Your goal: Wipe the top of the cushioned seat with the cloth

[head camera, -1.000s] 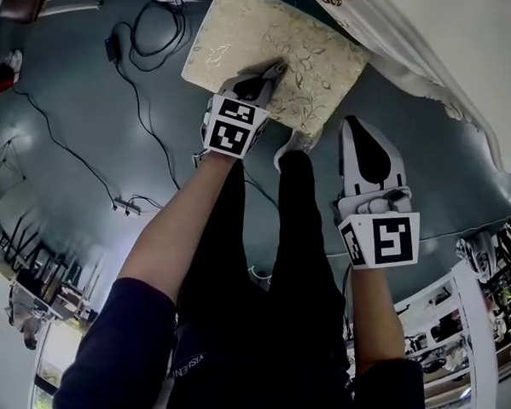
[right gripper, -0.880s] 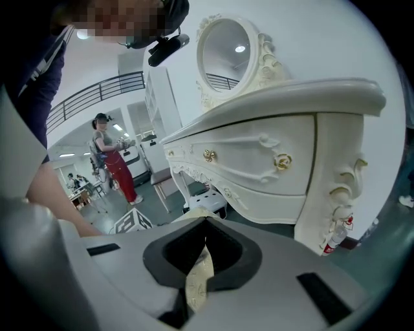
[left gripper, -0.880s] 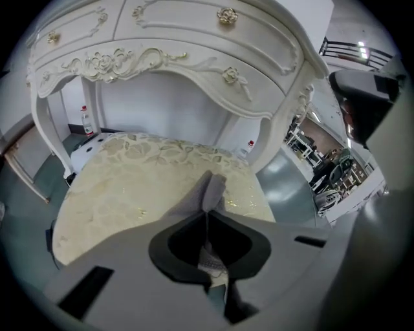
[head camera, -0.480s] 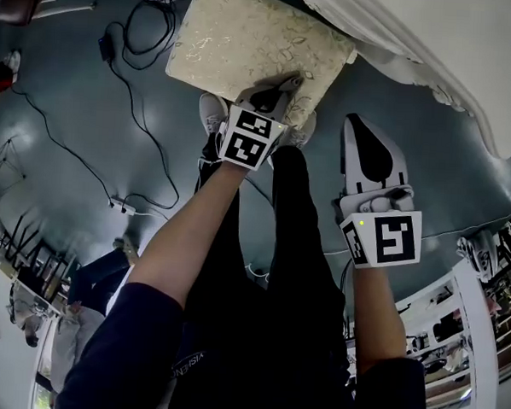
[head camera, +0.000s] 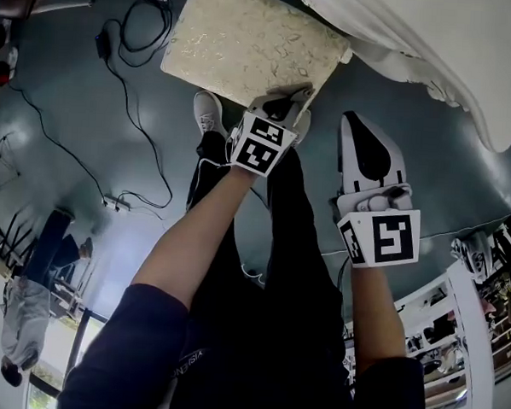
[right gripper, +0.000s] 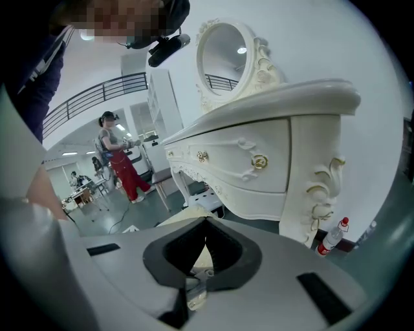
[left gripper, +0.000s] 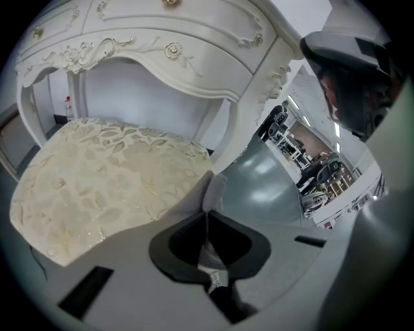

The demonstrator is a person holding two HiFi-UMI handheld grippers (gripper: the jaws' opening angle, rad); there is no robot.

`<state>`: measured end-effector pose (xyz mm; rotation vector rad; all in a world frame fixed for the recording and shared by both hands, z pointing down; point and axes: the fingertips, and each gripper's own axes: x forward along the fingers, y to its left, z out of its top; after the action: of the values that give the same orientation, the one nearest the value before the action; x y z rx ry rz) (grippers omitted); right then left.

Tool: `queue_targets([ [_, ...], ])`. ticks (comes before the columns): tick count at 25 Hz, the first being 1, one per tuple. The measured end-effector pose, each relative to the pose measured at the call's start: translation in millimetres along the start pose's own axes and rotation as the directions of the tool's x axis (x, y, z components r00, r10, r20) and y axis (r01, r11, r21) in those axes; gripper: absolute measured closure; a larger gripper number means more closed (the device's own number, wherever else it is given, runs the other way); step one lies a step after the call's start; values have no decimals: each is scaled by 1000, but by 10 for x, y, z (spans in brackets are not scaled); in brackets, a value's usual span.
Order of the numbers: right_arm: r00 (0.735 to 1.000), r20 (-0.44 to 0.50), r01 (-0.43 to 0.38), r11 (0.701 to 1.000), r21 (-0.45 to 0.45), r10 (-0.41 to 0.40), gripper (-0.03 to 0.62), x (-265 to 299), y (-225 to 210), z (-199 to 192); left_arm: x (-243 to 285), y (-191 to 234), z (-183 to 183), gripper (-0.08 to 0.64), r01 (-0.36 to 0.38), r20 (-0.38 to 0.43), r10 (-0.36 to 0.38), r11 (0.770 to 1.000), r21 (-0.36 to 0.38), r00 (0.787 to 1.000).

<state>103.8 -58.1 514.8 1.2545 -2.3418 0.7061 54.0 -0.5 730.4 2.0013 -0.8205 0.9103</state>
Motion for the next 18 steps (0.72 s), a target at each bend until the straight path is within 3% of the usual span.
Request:
queue_targets([
  [7, 1000, 18, 3, 1000, -18, -3, 572, -54, 155, 155, -357, -1, 301, 538, 36, 97, -37, 999, 12, 995],
  [13, 998, 64, 3, 999, -52, 0, 572, -194, 382, 682, -1067, 57, 863, 538, 46, 221, -54, 998, 40, 974],
  [18, 996, 90, 5, 997, -73, 1, 572, -370, 539, 1090, -1726, 71, 1206, 538, 33, 278, -51, 997, 68, 959],
])
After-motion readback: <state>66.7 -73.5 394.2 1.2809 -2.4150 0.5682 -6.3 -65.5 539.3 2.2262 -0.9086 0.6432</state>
